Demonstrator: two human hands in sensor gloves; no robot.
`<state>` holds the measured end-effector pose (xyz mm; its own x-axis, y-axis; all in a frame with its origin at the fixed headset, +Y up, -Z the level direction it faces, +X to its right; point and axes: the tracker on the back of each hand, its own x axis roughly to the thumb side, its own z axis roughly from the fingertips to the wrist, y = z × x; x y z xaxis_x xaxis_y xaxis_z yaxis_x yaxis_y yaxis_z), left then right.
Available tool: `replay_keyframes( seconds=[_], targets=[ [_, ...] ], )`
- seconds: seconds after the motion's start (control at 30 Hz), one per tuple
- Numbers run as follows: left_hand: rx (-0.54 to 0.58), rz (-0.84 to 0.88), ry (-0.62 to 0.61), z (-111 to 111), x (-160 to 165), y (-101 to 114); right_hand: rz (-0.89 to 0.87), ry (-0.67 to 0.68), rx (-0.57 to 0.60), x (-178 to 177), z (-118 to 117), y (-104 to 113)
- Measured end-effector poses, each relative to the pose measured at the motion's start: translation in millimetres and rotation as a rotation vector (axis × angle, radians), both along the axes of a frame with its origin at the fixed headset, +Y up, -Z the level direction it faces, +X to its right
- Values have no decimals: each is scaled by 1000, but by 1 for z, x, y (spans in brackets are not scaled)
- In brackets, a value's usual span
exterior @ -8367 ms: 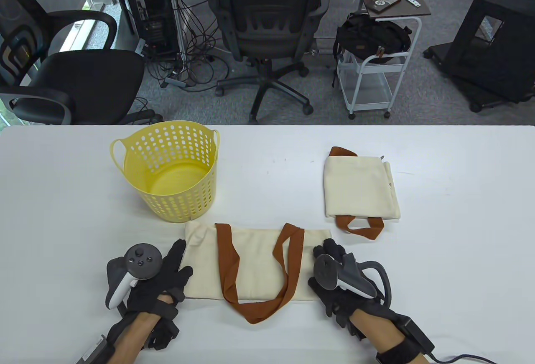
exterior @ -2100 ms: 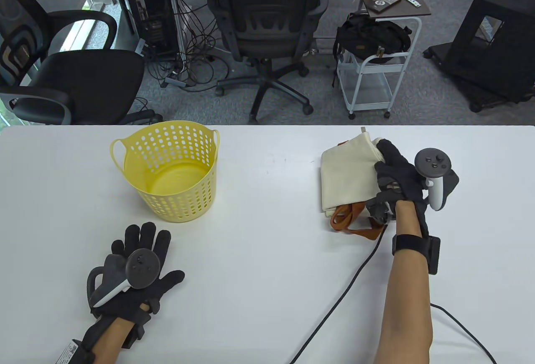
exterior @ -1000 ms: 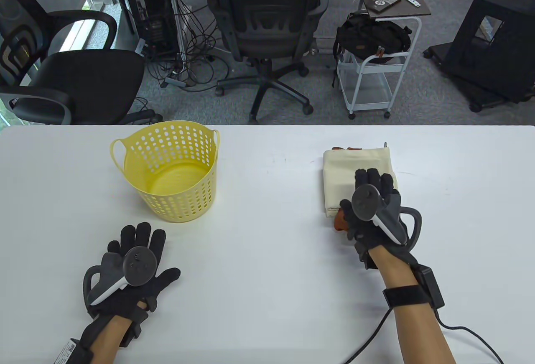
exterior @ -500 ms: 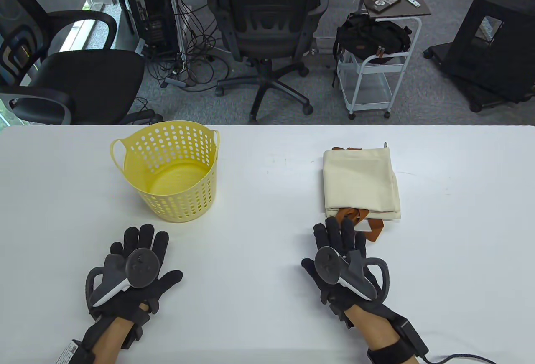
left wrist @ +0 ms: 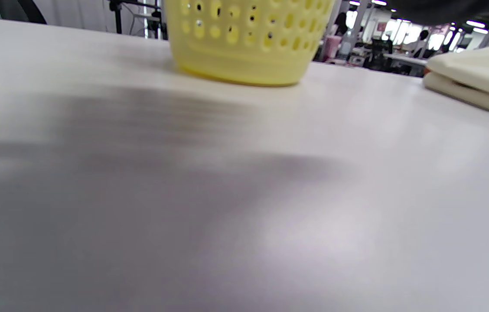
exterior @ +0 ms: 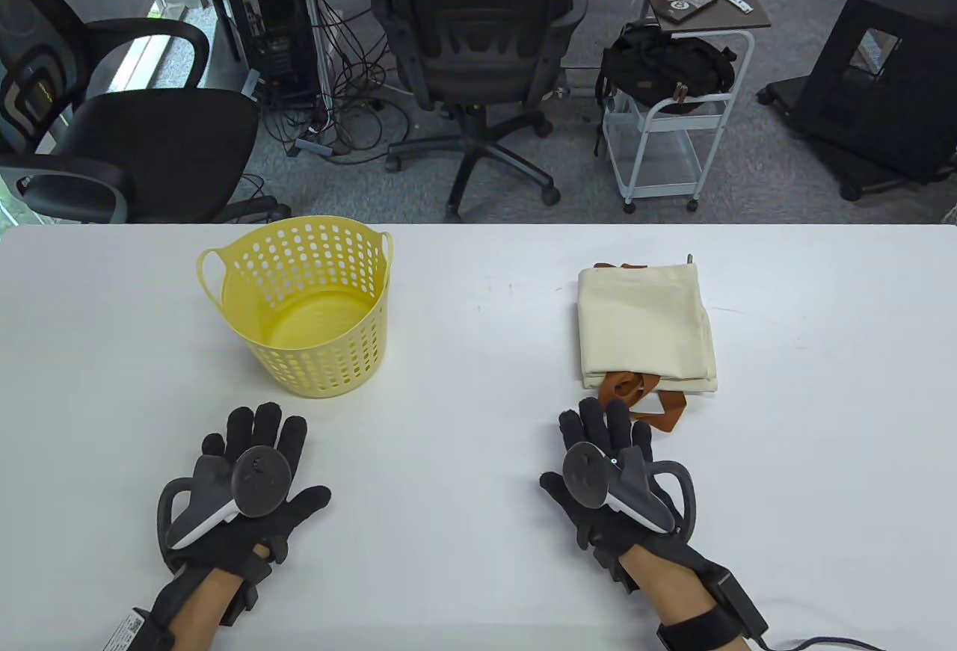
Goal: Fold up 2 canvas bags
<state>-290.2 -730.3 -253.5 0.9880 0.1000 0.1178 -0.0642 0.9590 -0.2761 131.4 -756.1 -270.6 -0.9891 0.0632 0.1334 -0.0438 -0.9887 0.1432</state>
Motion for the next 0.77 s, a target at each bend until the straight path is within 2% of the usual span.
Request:
replay_keyframes(
  seconds=[0.77],
  targets=[
    [-6,18,10,1,-1,3,5,19,-42,1,-2,-3]
  ],
)
